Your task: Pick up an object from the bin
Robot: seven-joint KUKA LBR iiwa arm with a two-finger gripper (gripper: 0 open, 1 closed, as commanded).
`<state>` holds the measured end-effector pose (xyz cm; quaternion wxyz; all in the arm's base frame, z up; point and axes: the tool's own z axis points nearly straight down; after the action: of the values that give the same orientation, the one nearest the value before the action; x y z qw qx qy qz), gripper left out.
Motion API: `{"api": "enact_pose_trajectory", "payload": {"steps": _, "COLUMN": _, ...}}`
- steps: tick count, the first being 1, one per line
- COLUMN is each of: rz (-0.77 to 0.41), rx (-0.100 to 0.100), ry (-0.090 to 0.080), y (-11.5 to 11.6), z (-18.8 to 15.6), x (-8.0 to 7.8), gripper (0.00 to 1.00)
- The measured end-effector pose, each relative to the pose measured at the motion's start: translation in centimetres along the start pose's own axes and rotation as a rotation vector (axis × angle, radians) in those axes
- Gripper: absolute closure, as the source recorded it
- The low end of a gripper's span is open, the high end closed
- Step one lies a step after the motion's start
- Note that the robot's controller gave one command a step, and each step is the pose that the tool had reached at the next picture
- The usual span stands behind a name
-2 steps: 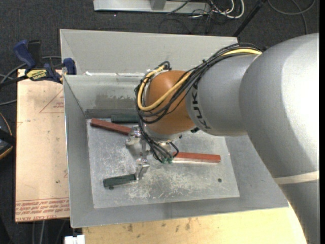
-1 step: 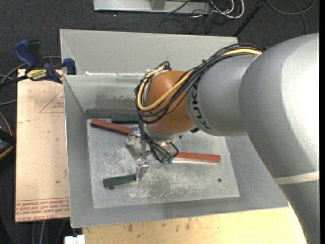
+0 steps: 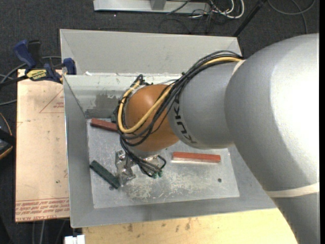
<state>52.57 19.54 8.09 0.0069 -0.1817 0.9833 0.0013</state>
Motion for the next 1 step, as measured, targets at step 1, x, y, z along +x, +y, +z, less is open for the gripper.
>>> {"api": "enact_pose_trajectory", "payload": {"steps": 1, "rz": 0.0, "rx": -0.001, "ry": -0.004, "y": 0.05, "z": 0.41, "x": 0.08, "gripper": 0.0}}
